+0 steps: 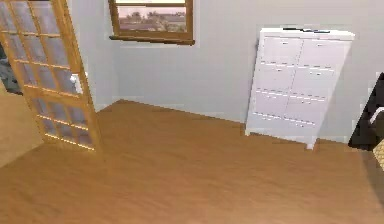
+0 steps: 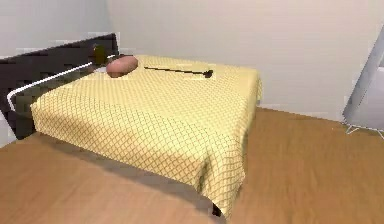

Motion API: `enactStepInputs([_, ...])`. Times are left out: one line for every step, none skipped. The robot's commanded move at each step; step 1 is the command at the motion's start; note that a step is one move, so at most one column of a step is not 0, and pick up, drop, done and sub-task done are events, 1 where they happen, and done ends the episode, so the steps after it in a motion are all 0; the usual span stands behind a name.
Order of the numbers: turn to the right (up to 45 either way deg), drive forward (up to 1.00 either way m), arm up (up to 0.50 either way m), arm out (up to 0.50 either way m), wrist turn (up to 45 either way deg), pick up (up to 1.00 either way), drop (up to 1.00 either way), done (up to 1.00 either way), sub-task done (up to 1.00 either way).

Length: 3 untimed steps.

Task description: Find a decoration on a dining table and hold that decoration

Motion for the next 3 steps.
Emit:
enactStepInputs([-45.0,0.0,0.0,0.0,0.0,0.0,0.0,0.0,0.0])
enactStepInputs([-21.0,0.0,0.0,0.0,0.0,0.0,0.0,0.0,0.0])
enactStepInputs([0.0,1.0,0.0,0.0,0.0,0.0,0.0,0.0,0.0])
